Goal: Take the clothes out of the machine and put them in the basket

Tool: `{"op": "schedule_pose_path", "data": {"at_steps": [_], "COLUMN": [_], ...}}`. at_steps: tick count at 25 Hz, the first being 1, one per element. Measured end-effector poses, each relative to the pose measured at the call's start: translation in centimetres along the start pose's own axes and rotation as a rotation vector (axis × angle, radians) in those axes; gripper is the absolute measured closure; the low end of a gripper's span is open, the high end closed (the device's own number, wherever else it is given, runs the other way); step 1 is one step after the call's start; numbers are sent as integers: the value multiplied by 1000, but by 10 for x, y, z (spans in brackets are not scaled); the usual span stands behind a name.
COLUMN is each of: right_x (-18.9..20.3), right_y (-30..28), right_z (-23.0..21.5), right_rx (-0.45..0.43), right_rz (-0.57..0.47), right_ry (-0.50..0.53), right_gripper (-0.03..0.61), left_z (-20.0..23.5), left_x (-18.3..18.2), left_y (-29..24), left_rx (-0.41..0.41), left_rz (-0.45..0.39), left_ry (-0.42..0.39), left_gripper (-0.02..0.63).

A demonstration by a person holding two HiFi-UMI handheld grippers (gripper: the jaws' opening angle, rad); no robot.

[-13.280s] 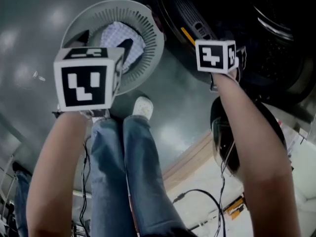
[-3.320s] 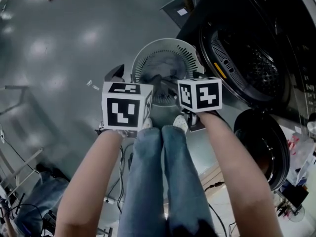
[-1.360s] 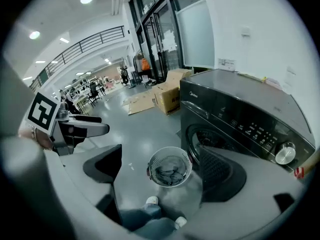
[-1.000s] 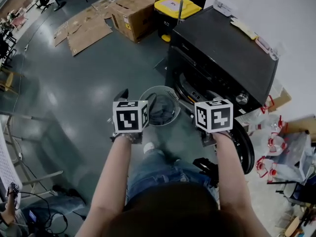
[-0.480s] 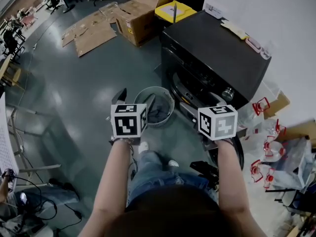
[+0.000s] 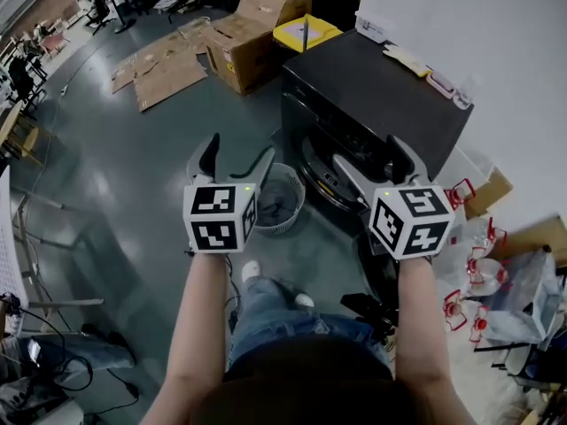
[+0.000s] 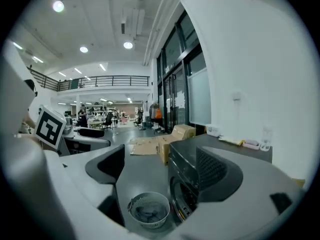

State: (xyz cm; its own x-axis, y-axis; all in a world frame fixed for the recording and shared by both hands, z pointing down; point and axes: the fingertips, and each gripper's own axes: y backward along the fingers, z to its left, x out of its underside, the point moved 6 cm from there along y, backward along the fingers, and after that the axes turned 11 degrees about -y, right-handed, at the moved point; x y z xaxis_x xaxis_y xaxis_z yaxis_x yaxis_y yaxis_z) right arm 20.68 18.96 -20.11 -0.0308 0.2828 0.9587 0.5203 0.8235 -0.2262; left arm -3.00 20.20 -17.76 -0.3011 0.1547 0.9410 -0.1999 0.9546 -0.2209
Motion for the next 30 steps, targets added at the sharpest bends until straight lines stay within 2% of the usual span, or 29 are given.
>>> {"op": "schedule_pose_path", "data": {"at_steps": [7,11,12,13,14,16,19,30], "right_x": [-34,-46,-49,-51,-54,-59,-65,-82], "right_y": [23,38,42,46,49,55,61,79], "right_z": [5,11,13,13,14,13,14,19], "right_rx": [-3,-24,-41,-51,-52,-39,-10,70], "right_rz": [-121,-147,-155,-169,-186,-209,-219,-261], "right_ry": [28,71,68,59,52,72,127,222], "right_gripper": [176,321,384,524,578,578,578,578], "left_z": [5,2,2,2,3,4,5,7], "left_x": [-41,-61,-64,-68,-71,-76,-82,-94], "left_y": [24,36,39,43,46,50,54,63], "left_rx": [-83,-77,-81,-92,-106,-115,-105,-101], "left_rz": [-160,-237,-252,-268,-281,-295,-309,-331], "left_ry": [-87,-112,-128,-145,-160,-181,-168,-162], "left_gripper": [232,298,366,554,614,614,614,614]}}
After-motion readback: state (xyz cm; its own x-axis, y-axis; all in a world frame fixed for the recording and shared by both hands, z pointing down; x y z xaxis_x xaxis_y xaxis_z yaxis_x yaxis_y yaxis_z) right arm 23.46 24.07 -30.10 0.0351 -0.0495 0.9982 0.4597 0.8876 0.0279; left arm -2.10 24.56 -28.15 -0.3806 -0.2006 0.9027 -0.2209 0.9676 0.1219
